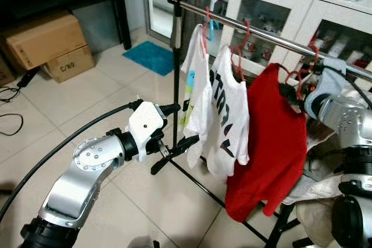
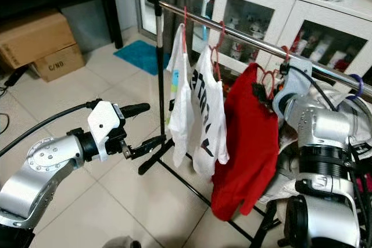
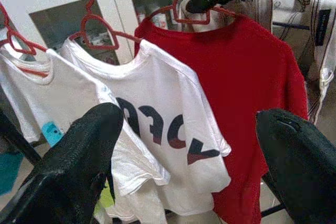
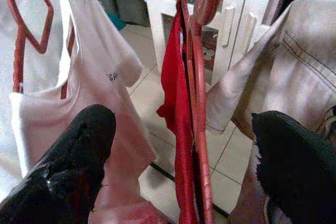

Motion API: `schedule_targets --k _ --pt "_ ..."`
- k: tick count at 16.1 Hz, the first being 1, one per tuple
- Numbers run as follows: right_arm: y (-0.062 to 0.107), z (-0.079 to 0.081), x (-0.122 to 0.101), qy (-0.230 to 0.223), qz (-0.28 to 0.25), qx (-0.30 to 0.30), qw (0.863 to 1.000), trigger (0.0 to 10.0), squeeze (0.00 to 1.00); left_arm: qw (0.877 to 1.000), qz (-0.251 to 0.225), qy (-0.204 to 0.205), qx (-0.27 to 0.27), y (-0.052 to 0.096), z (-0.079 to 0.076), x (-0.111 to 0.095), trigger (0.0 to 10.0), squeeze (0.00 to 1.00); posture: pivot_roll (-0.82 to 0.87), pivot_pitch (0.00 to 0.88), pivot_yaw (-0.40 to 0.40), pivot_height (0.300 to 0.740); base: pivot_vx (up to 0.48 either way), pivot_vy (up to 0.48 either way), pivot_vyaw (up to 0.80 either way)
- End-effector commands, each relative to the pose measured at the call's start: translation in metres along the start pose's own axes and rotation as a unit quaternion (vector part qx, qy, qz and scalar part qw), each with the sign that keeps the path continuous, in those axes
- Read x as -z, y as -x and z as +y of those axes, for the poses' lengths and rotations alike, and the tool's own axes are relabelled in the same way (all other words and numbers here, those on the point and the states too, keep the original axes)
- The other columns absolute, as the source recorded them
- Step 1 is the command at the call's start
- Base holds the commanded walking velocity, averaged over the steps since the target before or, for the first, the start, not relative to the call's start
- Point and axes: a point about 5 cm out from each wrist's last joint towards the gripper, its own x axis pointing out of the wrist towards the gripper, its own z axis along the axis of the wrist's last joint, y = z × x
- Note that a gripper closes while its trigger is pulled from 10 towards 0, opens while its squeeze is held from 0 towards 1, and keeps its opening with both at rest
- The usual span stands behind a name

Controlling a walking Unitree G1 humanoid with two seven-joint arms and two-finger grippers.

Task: Hang hanger

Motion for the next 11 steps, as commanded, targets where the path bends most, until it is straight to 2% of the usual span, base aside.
schedule_targets --k 1,2,3,4,5,6,7,8,11 --pt "0.0 -0.001 -0.01 0.004 -0.016 0.012 1.0 10.0 0.0 1.0 0.006 -0.004 0.003 0.0 0.0 0.0 10.0 0.76 0.04 0.012 -0.038 0.74 0.0 0.0 0.0" --pt "-0.001 -0.002 -0.01 0.004 -0.015 0.013 1.0 10.0 0.0 1.0 0.006 -0.003 0.002 0.001 0.0 0.0 10.0 0.76 0.04 0.012 -0.04 0.74 0.0 0.0 0.0" --pt "-0.005 -0.002 -0.01 0.002 -0.016 0.018 1.0 5.1 0.0 1.0 0.007 -0.002 0.001 0.002 0.0 0.0 10.0 0.76 0.05 0.013 -0.04 0.74 0.0 0.0 0.0" --pt "-0.007 -0.002 -0.011 0.001 -0.015 0.02 1.0 4.4 0.0 1.0 0.007 -0.002 0.001 0.003 0.0 0.0 10.0 0.76 0.05 0.014 -0.041 0.74 0.0 0.0 0.0" --pt "-0.009 -0.002 -0.011 0.0 -0.012 0.023 1.0 1.4 0.0 1.0 0.008 -0.002 0.001 0.003 0.0 0.0 10.0 0.76 0.04 0.014 -0.04 0.74 0.0 0.0 0.0" --pt "-0.01 -0.003 -0.009 0.0 -0.008 0.027 1.0 1.0 0.0 1.0 0.007 -0.002 0.001 0.002 0.0 0.0 10.0 0.76 0.04 0.014 -0.04 0.74 0.0 0.0 0.0" --pt "-0.011 -0.004 -0.008 -0.001 -0.005 0.029 1.0 0.2 0.0 1.0 0.007 -0.001 0.002 0.002 0.0 0.0 10.0 0.76 0.04 0.014 -0.04 0.74 0.0 0.0 0.0" --pt "-0.014 -0.007 -0.006 -0.004 0.0 0.036 0.999 0.0 0.0 1.0 0.006 -0.001 0.002 0.002 0.0 -0.001 10.0 0.76 0.04 0.014 -0.04 0.74 0.0 0.0 0.0" --pt "-0.018 -0.011 0.0 -0.006 0.007 0.05 0.999 0.0 0.0 1.0 0.005 -0.001 0.003 0.001 0.0 -0.001 10.0 0.76 0.04 0.013 -0.042 0.74 0.0 0.0 0.0"
